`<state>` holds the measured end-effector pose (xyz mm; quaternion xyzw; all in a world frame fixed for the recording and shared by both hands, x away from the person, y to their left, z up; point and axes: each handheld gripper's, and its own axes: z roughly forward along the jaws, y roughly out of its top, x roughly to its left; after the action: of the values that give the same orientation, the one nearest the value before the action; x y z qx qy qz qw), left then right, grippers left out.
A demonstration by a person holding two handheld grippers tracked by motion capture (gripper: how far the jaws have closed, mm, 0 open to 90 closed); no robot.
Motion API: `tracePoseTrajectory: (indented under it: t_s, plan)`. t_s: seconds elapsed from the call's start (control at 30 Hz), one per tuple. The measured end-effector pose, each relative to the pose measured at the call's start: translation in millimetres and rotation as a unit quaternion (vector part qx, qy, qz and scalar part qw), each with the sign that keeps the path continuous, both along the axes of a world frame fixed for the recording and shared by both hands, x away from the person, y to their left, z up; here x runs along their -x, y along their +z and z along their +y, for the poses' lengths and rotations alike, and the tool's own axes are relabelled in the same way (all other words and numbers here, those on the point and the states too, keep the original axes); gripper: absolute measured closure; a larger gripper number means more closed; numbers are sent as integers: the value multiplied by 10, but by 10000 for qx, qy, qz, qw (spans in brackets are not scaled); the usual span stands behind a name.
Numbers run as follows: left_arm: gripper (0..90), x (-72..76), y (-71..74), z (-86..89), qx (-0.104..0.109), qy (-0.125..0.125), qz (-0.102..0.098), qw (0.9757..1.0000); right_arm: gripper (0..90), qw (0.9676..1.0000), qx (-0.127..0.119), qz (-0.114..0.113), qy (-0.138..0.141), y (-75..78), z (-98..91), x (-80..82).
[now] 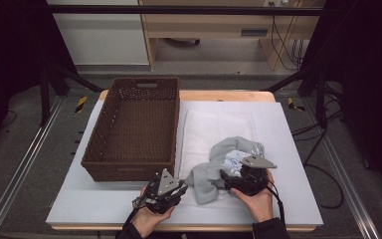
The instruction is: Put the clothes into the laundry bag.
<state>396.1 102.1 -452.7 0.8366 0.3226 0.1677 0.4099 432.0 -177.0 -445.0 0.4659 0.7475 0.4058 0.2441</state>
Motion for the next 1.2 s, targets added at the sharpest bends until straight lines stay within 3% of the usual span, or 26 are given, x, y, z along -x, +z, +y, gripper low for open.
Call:
tracePoseTrajectory:
  t_s: [0.03,0.1,0.2,0.27,0.4,0.57,0.67,0.7,0.73,0.77,0.83,0.87,0.9,0.97,1.03,1.1,1.2]
  plan:
    - [826,-32,-78,-7,42,-11,71,10000,103,10000,79,5,-36,-52,0,-7]
    - [870,-49,-101,-15,41,-35,114,9999,121,9998,205,21,-78,-121,4,-3]
    - [896,-66,-137,-55,74,-64,47,9999,169,9994,342,69,-71,-165,8,6]
    - [897,-65,-173,-100,-6,-73,-23,10000,321,9987,494,134,-79,-238,-1,5]
    - [897,-86,-240,-141,-85,-149,48,9998,576,9992,292,254,-56,-265,-47,9]
    - [894,-96,-294,-167,-192,-178,116,9996,720,9990,-17,441,-94,-210,-121,2]
    - [894,-95,-305,-172,-233,-177,126,9995,737,9990,-117,399,-143,-141,-195,26]
    - [894,-99,-302,-171,-214,-185,146,9995,740,9991,-247,247,-253,-48,-322,65]
    - [895,-99,-302,-171,-214,-185,146,9995,740,9991,-247,247,-253,-48,-322,65]
    - [896,-102,-298,-171,-206,-176,138,9995,740,9986,-280,132,-439,42,-487,108]
    - [896,-103,-294,-169,-200,-171,135,9996,739,9975,-284,28,-645,94,-672,150]
    - [896,-101,-289,-171,-200,-169,119,9996,739,9975,-284,28,-645,94,-672,150]
    - [897,-97,-280,-173,-172,-180,109,9996,737,9967,-182,-14,-796,103,-833,181]
    - [896,-95,-277,-176,-168,-184,106,9996,732,9962,-91,41,-864,72,-951,193]
    - [896,-94,-280,-189,-167,-201,111,9996,725,9969,-123,58,-774,11,-1003,192]
    - [897,-96,-290,-196,-186,-193,118,9996,705,9973,54,77,-735,-44,-977,167]
    - [896,-96,-304,-204,-200,-193,143,9995,589,9970,197,31,-747,-57,-910,152]
